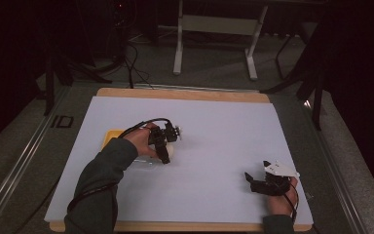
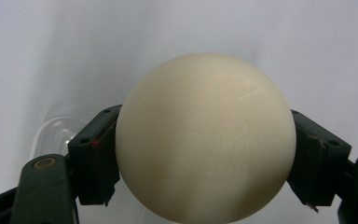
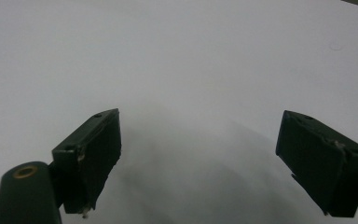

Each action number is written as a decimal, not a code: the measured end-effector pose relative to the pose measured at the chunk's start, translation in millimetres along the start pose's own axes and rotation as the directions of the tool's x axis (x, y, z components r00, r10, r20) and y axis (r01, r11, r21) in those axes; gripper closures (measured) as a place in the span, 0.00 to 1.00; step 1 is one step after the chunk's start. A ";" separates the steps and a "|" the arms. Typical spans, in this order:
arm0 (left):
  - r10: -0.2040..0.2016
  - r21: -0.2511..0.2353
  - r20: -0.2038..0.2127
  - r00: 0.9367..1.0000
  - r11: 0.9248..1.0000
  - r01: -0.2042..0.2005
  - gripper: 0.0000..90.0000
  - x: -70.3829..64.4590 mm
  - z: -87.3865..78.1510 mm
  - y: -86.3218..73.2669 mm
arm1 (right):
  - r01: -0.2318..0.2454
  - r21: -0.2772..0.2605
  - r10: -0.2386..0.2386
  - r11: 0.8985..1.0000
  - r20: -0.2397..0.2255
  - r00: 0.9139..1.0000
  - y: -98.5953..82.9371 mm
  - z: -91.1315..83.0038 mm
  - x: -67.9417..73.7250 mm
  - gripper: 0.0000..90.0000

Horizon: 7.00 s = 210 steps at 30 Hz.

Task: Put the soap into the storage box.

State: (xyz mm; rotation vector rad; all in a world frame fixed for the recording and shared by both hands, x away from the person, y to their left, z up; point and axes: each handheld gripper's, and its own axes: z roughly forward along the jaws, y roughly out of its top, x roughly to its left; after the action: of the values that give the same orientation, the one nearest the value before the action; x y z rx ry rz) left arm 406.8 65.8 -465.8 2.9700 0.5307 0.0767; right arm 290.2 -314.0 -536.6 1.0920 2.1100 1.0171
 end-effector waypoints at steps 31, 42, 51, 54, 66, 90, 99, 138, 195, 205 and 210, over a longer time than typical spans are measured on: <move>-0.084 -0.024 -0.023 0.996 0.996 0.084 0.26 20.9 -25.1 -31.3 | 0.000 -0.011 0.000 1.000 -0.001 1.000 -0.4 -0.9 -0.3 0.16; -0.123 -0.014 -0.024 0.992 0.992 0.123 0.26 27.7 -27.2 -44.3 | 0.000 -0.011 0.000 1.000 -0.002 1.000 -0.5 -1.2 -0.3 0.16; -0.132 0.007 -0.036 0.991 0.991 0.132 0.25 31.5 -28.1 -52.5 | 0.001 -0.012 -0.001 1.000 -0.003 1.000 -0.5 -1.0 -0.3 0.16; -0.149 0.004 -0.035 0.988 0.989 0.149 0.26 32.8 -28.7 -56.2 | 0.003 -0.011 -0.003 1.000 -0.004 1.000 -0.4 -0.8 -0.2 0.16; -0.182 0.021 -0.050 0.982 0.983 0.183 0.25 39.3 -31.2 -74.7 | 0.004 -0.010 -0.005 1.000 -0.004 1.000 -0.3 -0.7 -0.1 0.16; -0.287 0.048 -0.073 0.955 0.956 0.290 0.25 54.0 -31.9 -96.8 | 0.004 -0.010 -0.004 1.000 -0.005 1.000 -0.4 -0.8 -0.1 0.15; -0.359 0.027 -0.087 0.929 0.932 0.362 0.25 59.7 -27.4 -103.8 | 0.004 -0.010 -0.004 1.000 -0.005 1.000 -0.3 -0.7 -0.1 0.16; -0.560 0.010 -0.131 0.818 0.825 0.566 0.25 77.0 -16.7 -122.6 | 0.006 -0.010 -0.006 1.000 -0.005 1.000 -0.3 -0.6 0.0 0.16; -0.347 0.020 -0.034 0.937 0.937 0.348 0.21 66.6 11.3 -148.9 | 0.014 -0.007 -0.014 1.000 0.002 1.000 -0.3 -0.8 1.3 0.16; -0.351 -0.018 -0.031 0.936 0.937 0.350 0.13 65.9 2.9 -151.5 | 0.018 -0.006 -0.018 1.000 0.002 1.000 -0.2 -0.6 1.7 0.16; -0.351 -0.044 -0.036 0.936 0.936 0.349 0.11 64.5 -5.6 -152.7 | 0.021 -0.007 -0.021 1.000 0.005 1.000 -0.3 -0.6 2.0 0.16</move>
State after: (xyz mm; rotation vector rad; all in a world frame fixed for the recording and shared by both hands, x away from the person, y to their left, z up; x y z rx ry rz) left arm 414.8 231.0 -478.3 2.7923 1.0420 0.1141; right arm 288.7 -312.6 -536.7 1.0654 2.1079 1.0105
